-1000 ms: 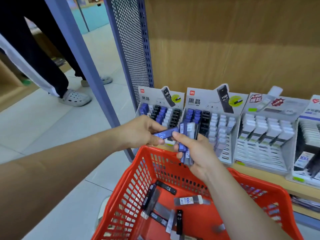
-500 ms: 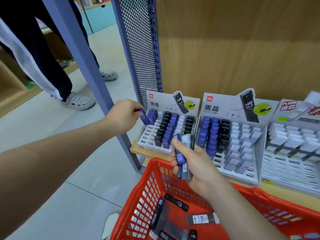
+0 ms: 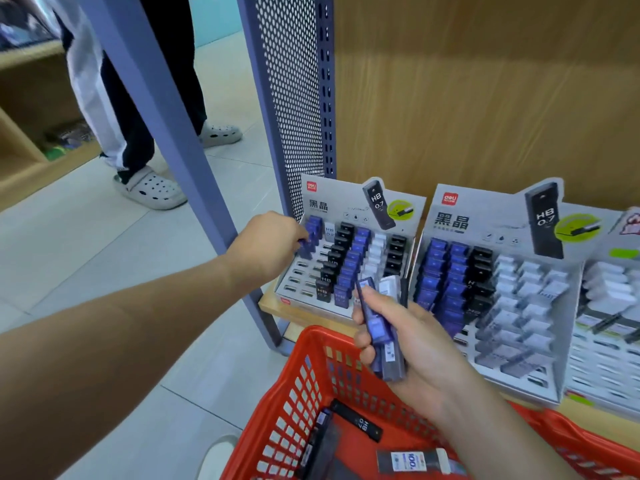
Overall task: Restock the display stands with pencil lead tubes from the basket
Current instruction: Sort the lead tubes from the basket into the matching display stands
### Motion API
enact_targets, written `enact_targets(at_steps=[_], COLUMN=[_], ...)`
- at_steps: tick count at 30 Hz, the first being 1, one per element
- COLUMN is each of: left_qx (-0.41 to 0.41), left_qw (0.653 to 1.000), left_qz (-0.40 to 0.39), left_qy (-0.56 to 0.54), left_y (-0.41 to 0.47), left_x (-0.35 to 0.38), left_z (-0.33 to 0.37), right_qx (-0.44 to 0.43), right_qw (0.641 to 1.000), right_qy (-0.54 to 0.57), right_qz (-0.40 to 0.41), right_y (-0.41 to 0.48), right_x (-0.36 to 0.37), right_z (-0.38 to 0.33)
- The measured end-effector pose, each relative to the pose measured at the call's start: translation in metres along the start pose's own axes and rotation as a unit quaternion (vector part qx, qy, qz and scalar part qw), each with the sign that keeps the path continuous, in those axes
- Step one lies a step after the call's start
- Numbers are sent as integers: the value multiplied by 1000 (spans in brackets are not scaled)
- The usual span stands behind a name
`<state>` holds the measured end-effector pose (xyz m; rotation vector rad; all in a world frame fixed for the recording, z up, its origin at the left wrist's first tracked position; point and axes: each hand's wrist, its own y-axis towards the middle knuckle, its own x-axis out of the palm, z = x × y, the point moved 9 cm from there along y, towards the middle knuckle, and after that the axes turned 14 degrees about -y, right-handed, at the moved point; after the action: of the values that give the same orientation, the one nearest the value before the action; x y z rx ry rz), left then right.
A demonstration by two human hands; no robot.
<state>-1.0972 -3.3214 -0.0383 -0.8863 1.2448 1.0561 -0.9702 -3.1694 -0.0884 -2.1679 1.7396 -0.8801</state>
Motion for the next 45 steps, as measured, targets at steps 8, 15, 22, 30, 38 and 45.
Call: enact_targets(at_steps=[8, 15, 22, 30, 38, 45], left_qx=[-42, -91, -168, -176, -132, -141], left_qw=[998, 991, 845, 796, 839, 856], left_qz=[12, 47, -62, -149, 5, 41], left_qy=[-50, -83, -504, -560, -528, -496], left_y=[3, 4, -28, -75, -79, -84], left_x=[10, 0, -17, -33, -60, -56], left_z=[-6, -3, 45, 87, 68, 56], right_qx=[14, -3, -33, -88, -89, -103], right_qw=[999, 996, 994, 984, 988, 992], right_qy=[40, 93, 82, 149, 119, -50], right_qz=[25, 4, 57, 36, 31, 48], right_y=[0, -2, 1, -9, -17, -15], right_x=[-3, 2, -4, 4, -5, -18], right_z=[7, -3, -6, -27, -32, -29])
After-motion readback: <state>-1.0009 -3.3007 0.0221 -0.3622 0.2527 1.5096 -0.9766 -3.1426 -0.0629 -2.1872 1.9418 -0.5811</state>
